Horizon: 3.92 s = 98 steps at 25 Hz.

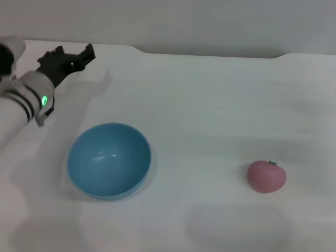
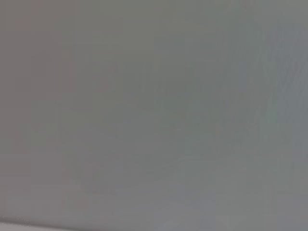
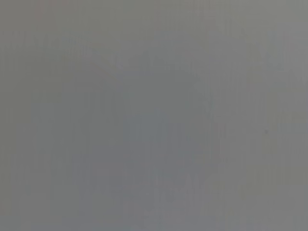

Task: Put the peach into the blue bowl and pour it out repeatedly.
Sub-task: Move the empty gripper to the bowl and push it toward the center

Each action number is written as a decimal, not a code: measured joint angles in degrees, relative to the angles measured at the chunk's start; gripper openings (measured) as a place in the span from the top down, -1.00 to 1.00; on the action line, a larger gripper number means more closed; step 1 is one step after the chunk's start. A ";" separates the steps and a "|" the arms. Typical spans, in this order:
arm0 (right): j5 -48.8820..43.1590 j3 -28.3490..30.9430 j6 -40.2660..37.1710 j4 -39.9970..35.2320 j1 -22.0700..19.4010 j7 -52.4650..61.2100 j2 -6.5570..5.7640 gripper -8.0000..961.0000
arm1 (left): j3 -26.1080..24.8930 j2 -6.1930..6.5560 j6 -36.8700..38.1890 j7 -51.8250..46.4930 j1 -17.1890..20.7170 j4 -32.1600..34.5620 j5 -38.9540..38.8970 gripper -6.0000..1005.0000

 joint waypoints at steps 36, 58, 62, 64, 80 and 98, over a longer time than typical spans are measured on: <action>-0.24 -0.54 0.43 -0.80 4.36 -0.48 -0.18 -0.31 | 52.77 2.47 42.91 -115.34 18.37 70.43 48.86 -0.65; 0.00 -0.08 0.42 -1.50 3.32 -0.53 -0.26 -0.30 | 57.00 -0.24 42.67 -114.99 12.40 65.30 61.37 -0.65; 0.00 -0.19 0.42 -1.46 3.29 -0.53 -0.22 -0.30 | 57.03 -0.26 41.88 -114.99 12.29 64.21 62.10 -0.65; 0.01 -0.33 0.42 -1.34 3.24 -0.50 -0.18 -0.30 | 57.03 -0.20 41.18 -114.98 12.10 62.68 62.19 -0.65; -0.14 -0.44 0.38 -0.19 2.35 -0.08 0.00 -0.30 | 63.80 -0.49 38.35 -114.81 11.39 58.98 62.30 -0.56; -0.75 -0.56 0.23 -0.29 3.09 17.51 -0.29 -0.31 | 67.90 -0.62 38.31 -114.92 10.01 58.35 62.30 0.31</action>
